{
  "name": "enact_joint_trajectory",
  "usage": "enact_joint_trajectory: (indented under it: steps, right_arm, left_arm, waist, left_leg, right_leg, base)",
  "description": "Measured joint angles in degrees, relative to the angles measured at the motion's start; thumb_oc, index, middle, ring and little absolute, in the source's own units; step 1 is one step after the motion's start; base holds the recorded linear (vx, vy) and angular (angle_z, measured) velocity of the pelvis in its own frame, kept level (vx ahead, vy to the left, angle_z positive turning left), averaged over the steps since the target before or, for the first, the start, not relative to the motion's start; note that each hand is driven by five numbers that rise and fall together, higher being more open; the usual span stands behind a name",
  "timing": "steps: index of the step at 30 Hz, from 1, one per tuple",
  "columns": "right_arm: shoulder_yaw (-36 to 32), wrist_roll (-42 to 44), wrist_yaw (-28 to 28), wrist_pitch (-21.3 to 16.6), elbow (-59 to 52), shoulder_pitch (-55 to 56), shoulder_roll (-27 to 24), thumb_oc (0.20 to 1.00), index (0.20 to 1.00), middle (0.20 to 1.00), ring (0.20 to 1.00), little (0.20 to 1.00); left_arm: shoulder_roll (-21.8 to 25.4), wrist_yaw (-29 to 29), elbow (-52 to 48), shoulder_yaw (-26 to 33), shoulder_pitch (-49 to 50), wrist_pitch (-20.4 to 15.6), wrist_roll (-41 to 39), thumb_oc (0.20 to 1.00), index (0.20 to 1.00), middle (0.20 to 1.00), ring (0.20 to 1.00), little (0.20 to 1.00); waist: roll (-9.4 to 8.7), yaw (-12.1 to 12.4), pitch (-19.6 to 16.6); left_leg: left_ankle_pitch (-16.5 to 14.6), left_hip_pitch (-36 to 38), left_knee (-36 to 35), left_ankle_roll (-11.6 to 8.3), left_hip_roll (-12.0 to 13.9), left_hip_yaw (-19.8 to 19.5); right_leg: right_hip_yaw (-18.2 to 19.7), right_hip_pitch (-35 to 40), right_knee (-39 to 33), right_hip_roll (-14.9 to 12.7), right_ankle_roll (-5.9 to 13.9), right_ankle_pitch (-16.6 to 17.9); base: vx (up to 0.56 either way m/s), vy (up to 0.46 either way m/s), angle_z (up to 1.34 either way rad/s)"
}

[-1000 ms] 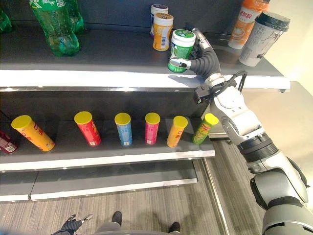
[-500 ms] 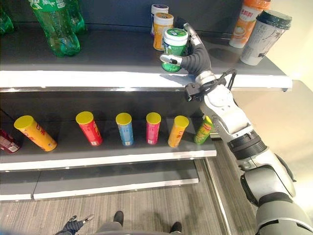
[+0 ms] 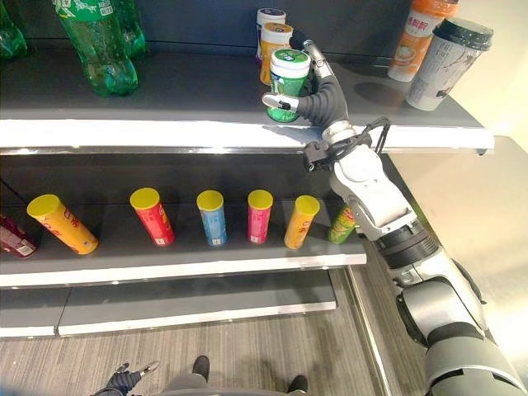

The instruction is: Put the goods on the table back onto the shelves and tidy them up.

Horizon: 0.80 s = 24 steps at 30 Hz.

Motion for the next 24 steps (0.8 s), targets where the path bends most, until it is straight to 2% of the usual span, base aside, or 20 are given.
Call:
enact_joint_trajectory:
  steps: [24]
  right_arm:
    - [0.1, -1.2, -1.0, 0.9, 2.4, -1.2, 1.7, 1.000, 1.000, 1.000, 1.000, 1.000]
  left_arm:
    - [-0.6, 0.6, 1.3, 0.0, -0.5, 0.2, 0.0, 1.000, 1.000, 1.000, 1.000, 1.000]
  waist:
    - [0.42, 0.2, -0.2]
  left_leg:
    - [0.0, 0.2, 0.0, 0.02, 0.0, -0.1]
  right_leg:
    - [-0.1, 0.2, 0.0, 0.0, -0.05, 0.0]
  base:
    - [0.00, 0.000, 0.00]
